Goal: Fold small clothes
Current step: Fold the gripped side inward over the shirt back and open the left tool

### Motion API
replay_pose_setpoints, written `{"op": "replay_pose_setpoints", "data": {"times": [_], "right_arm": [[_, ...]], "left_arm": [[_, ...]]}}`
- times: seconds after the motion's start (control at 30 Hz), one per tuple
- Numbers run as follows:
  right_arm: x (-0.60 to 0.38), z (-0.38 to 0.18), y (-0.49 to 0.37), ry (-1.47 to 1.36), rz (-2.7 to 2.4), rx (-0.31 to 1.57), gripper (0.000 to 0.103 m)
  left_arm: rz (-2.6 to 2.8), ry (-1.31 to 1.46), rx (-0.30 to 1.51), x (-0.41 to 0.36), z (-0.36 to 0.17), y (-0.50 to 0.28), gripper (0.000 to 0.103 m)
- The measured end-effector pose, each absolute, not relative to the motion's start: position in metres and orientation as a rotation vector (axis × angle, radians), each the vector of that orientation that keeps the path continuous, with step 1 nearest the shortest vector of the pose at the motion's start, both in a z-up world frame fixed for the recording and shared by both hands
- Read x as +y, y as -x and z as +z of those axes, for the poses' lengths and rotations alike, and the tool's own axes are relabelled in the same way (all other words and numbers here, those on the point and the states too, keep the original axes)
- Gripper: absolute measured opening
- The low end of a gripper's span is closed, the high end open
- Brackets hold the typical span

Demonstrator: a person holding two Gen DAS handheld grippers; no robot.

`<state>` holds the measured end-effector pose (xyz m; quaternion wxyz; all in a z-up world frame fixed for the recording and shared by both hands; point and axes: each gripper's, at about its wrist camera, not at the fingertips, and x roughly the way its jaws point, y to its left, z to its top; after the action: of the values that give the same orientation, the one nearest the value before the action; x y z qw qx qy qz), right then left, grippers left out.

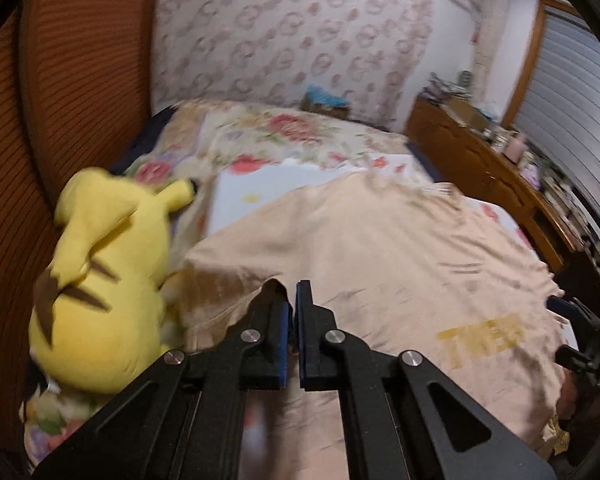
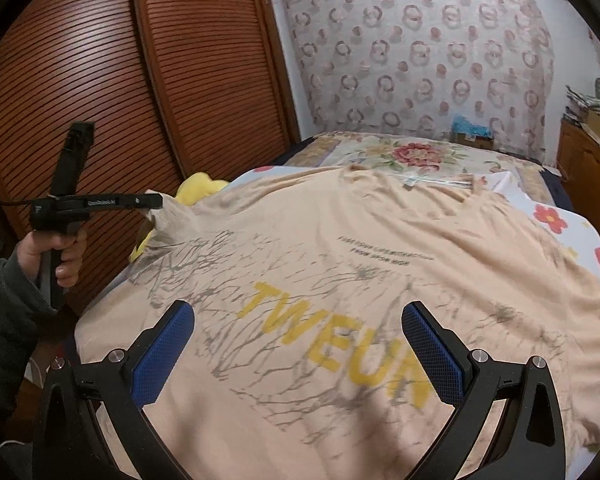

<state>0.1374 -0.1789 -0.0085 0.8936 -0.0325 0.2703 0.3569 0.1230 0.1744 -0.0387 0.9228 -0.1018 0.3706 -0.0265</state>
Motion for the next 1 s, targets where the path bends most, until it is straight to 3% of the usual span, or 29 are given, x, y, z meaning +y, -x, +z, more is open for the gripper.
{"op": "replay_pose_setpoints", "data": {"times": [0.23,0.3,0.43,0.53,0.63,1.0], "right_arm": [[-0.192,-0.010,-0.137,0.028,0.681,0.560,0.103],[-0.192,-0.012,-0.135,0.025,0.671,0.565,0.103],[-0.183,-0.011,-0.130,0.037,0.665,0.569,0.103],[-0.176,-0.008,-0.130,0.045,0.669,0.567,0.103],[-0.166,-0.003,-0.135,0.063,0.691,0.563,0.103],[-0.065,0.011,-0.162,0.213,0.876,0.499,0.083]], "left_arm": [[-0.174,0.061,0.786,0.095,-0.024,-0.133,0.005],[-0.215,0.050,0.778,0.084,-0.022,-0.127,0.011],[-0.225,0.036,0.760,0.078,-0.015,-0.114,0.051],[-0.214,0.059,0.744,0.087,-0.013,-0.104,0.072],[-0.163,0.069,0.730,0.101,-0.012,-0.092,0.073],[0.026,0.130,0.671,0.168,-0.021,-0.047,0.073]]}}
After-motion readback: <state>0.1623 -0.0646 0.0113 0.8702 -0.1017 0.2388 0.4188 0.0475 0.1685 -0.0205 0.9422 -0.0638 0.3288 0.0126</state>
